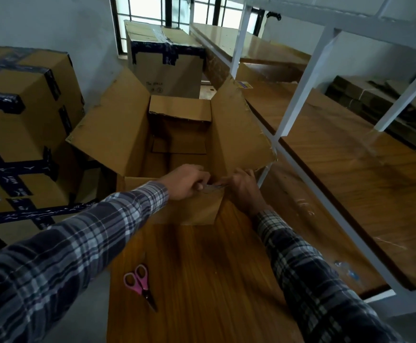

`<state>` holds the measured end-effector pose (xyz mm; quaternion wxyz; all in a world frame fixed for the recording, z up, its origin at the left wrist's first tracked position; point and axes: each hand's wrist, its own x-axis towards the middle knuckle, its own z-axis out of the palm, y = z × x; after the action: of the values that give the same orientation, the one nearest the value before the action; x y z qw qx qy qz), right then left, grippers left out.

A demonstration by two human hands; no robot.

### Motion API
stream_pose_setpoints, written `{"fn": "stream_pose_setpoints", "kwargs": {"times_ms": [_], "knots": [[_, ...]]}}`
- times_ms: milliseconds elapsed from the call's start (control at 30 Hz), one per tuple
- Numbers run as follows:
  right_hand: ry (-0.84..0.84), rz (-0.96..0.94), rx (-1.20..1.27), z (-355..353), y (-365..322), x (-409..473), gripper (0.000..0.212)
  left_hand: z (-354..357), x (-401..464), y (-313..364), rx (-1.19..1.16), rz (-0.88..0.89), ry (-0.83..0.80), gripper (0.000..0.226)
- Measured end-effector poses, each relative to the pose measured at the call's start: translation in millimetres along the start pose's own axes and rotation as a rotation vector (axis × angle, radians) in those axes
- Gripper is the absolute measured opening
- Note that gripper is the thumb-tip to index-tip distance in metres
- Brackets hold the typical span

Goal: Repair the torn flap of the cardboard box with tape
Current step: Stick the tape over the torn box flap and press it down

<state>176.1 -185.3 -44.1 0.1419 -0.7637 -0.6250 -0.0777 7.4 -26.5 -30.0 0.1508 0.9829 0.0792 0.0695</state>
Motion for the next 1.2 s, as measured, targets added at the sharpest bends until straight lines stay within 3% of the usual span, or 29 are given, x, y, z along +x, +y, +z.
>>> {"fn": "stream_pose_setpoints", "kwargs": {"times_ms": [200,467,600,733,833,933,1200], "knots": [[0.062,0.004,0.080,-3,5,-5,0.022,-4,-2,-22,-0.024,-0.018,-0.010,0.022],[0.104,-0.011,0.102,3,11,-3,0.012,9,-10,-22,0.045,-0.104,0.171,0.010],[0.061,0.013,0.060,8,11,0,0.013,11,-13,-26,-0.064,-0.168,0.249,0.009],[0.010,0.042,0.062,5,9,6,0.023,7,-9,-16,-0.007,-0.202,0.221,0.019],[0.007,0.011,0.004,5,1,10,0.016,9,-5,3,0.024,-0.179,0.158,0.034],[0.023,0.014,-0.015,8,-6,9,0.011,16,-1,17,0.016,-0.149,0.169,0.023],[0.093,-0.019,-0.023,12,-6,3,0.005,25,-1,24,0.160,-0.192,0.238,0.018]]}}
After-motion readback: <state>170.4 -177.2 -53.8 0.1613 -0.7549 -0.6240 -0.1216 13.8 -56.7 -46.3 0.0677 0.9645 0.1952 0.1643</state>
